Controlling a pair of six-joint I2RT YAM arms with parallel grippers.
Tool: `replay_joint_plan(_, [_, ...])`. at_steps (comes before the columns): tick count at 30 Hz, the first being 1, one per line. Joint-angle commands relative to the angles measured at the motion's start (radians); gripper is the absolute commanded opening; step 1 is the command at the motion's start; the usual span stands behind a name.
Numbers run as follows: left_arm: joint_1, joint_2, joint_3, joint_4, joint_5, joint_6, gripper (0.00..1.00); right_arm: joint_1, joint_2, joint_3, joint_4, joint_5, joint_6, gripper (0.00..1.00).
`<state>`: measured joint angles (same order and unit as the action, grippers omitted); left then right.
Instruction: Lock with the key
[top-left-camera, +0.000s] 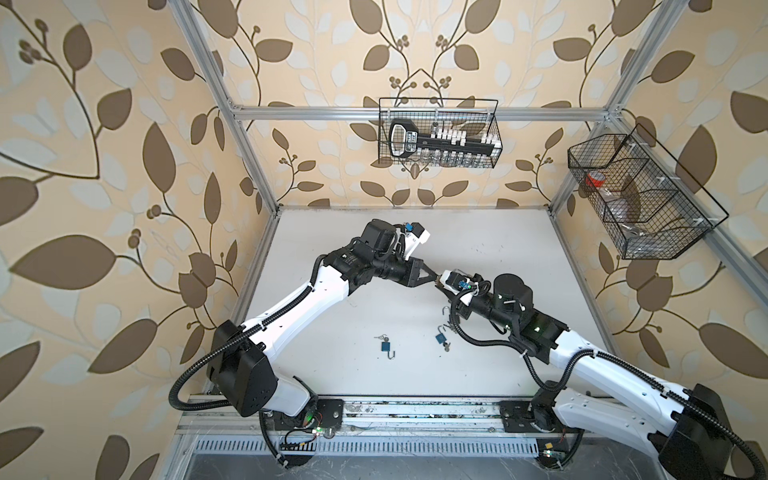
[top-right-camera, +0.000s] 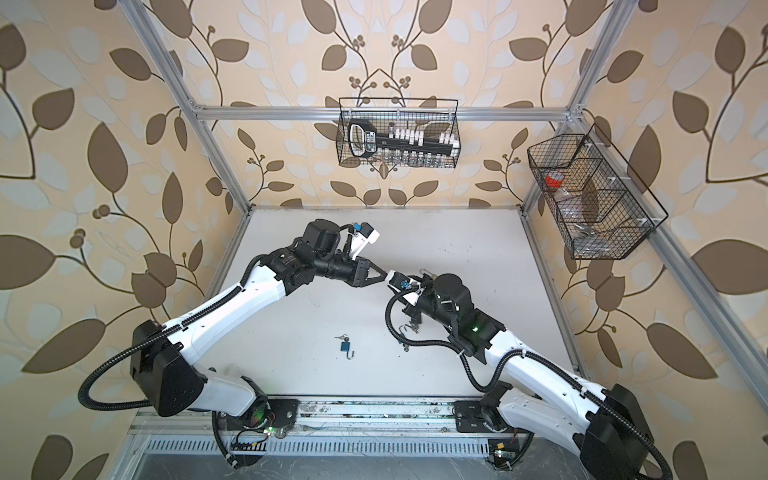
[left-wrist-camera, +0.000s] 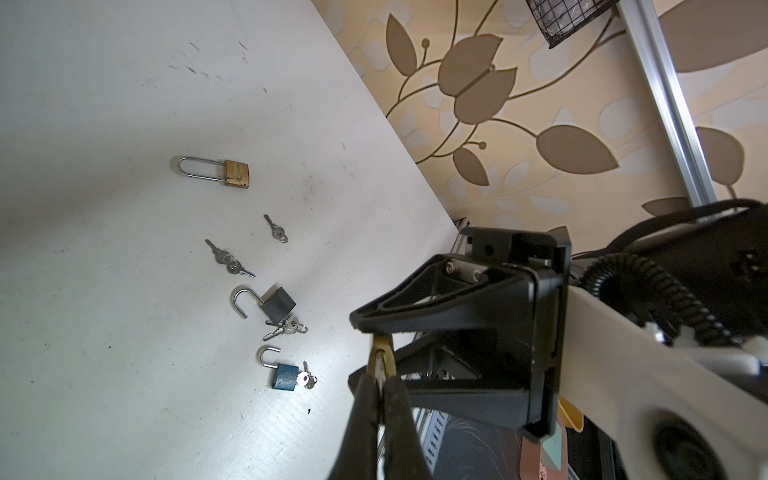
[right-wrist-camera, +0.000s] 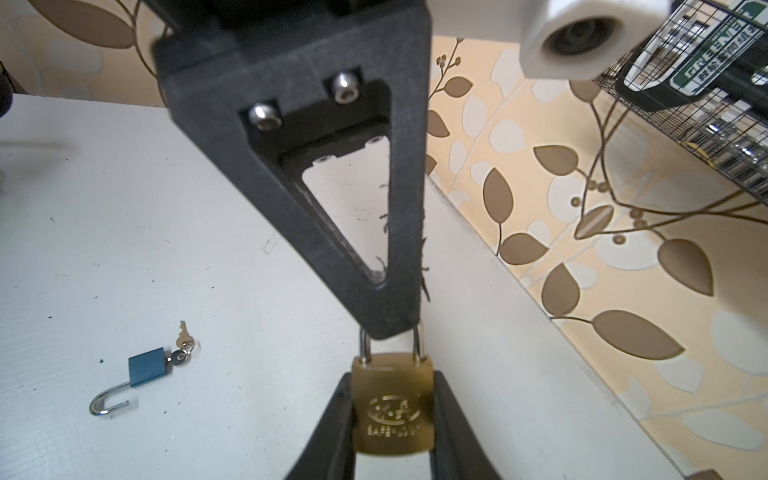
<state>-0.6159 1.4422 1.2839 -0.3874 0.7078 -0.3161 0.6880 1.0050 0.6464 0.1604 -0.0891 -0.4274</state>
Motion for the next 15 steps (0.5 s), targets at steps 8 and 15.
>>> replay_joint_plan(8, [-0.01,-0.022,0.04,0.053,0.03,-0.017,0.1,0.022,-0.008,0.016,0.028,0.005,0.036,0.0])
replay_joint_plan(15, [-0.006,-0.054,0.033,0.065,-0.074,-0.028,0.51,0.022,-0.032,0.023,0.002,0.073,0.106,0.0])
